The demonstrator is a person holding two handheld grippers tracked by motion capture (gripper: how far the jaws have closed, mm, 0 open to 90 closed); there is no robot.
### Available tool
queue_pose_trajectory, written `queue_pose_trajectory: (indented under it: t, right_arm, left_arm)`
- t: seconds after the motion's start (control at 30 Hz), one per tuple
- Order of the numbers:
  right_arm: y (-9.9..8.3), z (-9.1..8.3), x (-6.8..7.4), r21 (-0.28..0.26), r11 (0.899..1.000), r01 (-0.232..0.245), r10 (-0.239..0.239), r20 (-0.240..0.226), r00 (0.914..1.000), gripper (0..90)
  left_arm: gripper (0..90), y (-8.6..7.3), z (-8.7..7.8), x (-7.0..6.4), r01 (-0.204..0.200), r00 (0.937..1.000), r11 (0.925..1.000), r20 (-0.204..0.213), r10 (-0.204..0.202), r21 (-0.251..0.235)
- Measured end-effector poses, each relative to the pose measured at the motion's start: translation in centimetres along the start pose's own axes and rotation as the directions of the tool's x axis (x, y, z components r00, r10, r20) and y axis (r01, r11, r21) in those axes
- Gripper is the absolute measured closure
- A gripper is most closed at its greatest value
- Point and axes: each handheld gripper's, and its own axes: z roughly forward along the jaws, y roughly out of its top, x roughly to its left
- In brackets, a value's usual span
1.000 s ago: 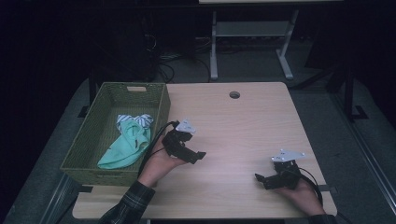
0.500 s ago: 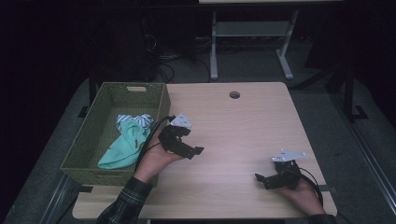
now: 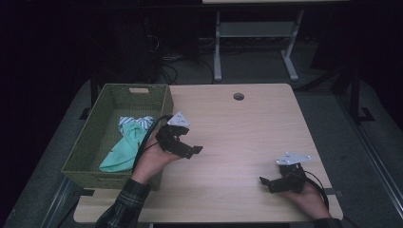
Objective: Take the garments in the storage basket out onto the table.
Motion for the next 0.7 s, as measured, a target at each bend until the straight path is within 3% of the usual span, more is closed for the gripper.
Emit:
queue_pose_trajectory:
  t: [0.33,0.7]
  right_arm:
    - [0.0,0.0,0.0,0.001,1.000,0.001,-0.001,0.001,1.0000,1.8]
    - [0.0,0.0,0.0,0.001,1.000,0.001,-0.001,0.001,1.0000,1.8]
  left_arm:
    - [14.2,-0.3,-1.9,0.9,0.015,0.9996,0.9998,-0.025,-0.015,-0.014]
    - [14.2,-0.8,-2.2,1.2,0.005,0.9995,1.0000,-0.033,-0.004,0.008]
